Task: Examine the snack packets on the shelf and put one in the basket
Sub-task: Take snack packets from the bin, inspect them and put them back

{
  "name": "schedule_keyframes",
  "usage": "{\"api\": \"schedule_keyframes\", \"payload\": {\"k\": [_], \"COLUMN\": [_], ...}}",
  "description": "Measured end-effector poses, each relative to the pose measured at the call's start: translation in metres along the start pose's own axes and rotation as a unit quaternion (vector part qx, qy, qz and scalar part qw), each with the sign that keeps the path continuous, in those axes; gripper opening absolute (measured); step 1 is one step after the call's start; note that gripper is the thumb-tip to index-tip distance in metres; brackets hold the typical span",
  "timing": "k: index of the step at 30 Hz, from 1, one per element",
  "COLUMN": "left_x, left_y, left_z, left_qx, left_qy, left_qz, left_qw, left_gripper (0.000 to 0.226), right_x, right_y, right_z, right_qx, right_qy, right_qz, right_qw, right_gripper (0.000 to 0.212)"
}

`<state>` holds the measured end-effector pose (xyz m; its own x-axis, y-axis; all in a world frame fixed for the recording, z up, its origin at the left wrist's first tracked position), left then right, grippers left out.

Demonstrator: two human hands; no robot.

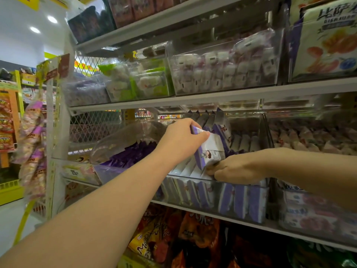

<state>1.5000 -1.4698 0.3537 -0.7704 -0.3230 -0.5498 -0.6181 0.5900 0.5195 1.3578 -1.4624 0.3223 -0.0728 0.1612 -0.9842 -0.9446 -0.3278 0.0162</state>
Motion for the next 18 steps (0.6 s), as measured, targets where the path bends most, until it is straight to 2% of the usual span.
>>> {"api": "schedule_keyframes", "payload": {"k": [4, 6, 10, 14, 18], "left_x": [0.01, 0.016, 0.033, 0.041, 0.044], "left_y": [0.01, 0.011, 0.004, -0.006, -0.01], "left_z": [-0.01, -0.012, -0.006, -0.002, 0.007], "left_qx": [0.002, 0.003, -0.001, 0.0, 0.027], "left_qy": [-0.062, -0.067, -0.063, -0.046, -0.07], "left_qz": [-0.067, -0.096, -0.105, -0.09, -0.125], "left_qw": [0.996, 0.993, 0.992, 0.995, 0.989], "left_gripper": [0.017, 0.018, 0.037, 0.03, 0.032], "right_x": [-0.002, -0.007, -0.012, -0.012, -0.02], "right_y": [-0.003, -0.004, 0.0, 0.001, 0.001], "right_z": [0.002, 0.006, 0.02, 0.021, 0.017], "right_qx": [-0.016, -0.054, -0.111, -0.13, -0.132], "right_qy": [0.003, 0.022, 0.047, 0.032, 0.034], "right_qz": [0.0, 0.036, 0.131, 0.13, 0.147], "right_qw": [1.0, 0.998, 0.984, 0.983, 0.98], "right_gripper": [0.045, 0.038, 0.031, 0.032, 0.029]}}
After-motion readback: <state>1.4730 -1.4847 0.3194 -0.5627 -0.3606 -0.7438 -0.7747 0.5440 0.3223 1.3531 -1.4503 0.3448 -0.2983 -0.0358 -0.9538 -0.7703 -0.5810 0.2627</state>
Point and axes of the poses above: each hand's wrist, its own z-axis away from the middle knuckle, its own x-axis out of the palm, y = z × x, the point moved 3 cm from there along -z, towards the middle knuckle, and after that the axes turned 2 degrees about -z, right-handed, at the moved point
